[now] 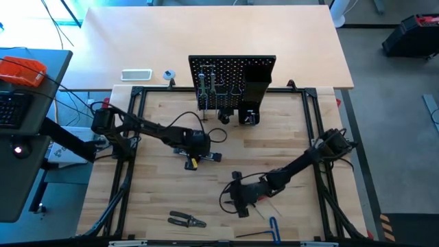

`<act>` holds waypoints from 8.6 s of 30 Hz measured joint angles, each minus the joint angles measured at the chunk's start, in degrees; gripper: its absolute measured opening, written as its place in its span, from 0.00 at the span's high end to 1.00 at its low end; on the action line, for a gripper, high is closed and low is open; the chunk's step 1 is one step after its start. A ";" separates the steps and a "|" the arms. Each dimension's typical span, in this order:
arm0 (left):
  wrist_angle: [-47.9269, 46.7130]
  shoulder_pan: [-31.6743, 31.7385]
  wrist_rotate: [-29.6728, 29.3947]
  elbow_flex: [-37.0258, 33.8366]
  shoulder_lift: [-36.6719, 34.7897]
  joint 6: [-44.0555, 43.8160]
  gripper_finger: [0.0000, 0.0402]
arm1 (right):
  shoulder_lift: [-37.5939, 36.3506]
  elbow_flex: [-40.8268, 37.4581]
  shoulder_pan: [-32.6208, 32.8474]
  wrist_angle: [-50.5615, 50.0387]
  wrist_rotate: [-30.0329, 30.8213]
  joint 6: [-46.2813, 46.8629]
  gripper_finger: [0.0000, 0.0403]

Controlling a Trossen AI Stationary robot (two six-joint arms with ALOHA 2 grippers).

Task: Hang tools onto peg board
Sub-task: Put the spirit level into the top peg board bin

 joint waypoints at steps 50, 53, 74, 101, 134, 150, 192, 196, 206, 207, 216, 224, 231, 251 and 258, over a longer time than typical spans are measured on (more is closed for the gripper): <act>27.60 -32.76 -49.31 2.02 -14.52 -14.60 0.59 | -21.23 0.00 16.90 -34.11 47.99 15.96 0.57; 27.80 -33.50 -51.53 2.02 -13.97 -15.24 0.59 | -21.24 0.00 16.88 -34.11 48.20 16.04 0.57; 26.18 -34.74 -62.13 -0.15 -13.48 -15.01 0.59 | -21.22 0.00 13.56 -29.76 50.23 21.47 0.57; 19.16 -35.92 -74.03 -0.15 -13.48 -20.17 0.59 | -21.20 0.00 15.49 -45.40 48.65 34.30 0.57; 55.93 -34.10 -71.45 -0.10 -8.91 8.12 0.59 | -21.18 -0.02 4.18 12.90 39.78 -10.80 0.57; 56.49 -28.98 -70.75 -0.10 -8.91 10.92 0.59 | -21.18 -0.02 -4.79 16.97 29.78 -10.39 0.57; 63.79 -24.46 -69.06 5.04 -1.70 23.89 0.52 | -20.85 0.00 -11.68 19.10 27.67 -11.56 0.88; 63.89 -25.34 -68.76 5.04 -1.70 23.83 0.48 | -20.97 0.00 -10.82 18.88 28.11 -14.23 0.88; 64.21 -29.48 -72.18 5.04 -3.49 29.23 0.48 | -28.00 -0.02 -8.56 13.27 31.45 -18.40 0.88; 64.23 -30.07 -72.81 5.04 -3.85 29.76 0.48 | -29.24 -0.02 -8.39 11.73 31.85 -18.40 0.88; 63.28 -35.61 -78.57 4.37 -4.69 31.88 0.48 | -42.30 -0.02 -7.85 2.33 31.49 -20.86 0.88; 54.83 -37.72 -81.79 2.28 -4.69 21.91 0.47 | -50.80 6.93 -7.87 -2.88 26.79 -30.83 0.88; 53.76 -37.08 -81.83 -0.50 -4.65 15.66 0.47 | -51.10 22.72 -11.91 -21.35 23.77 -35.15 0.88; 43.50 -37.24 -76.33 -0.52 -4.65 -3.58 0.47 | -35.15 65.04 -43.84 -69.55 -4.05 -25.74 0.88; 41.25 -38.68 -75.30 -0.56 -4.65 -10.53 0.47 | -27.16 74.06 -51.93 -80.66 -13.99 -25.59 0.88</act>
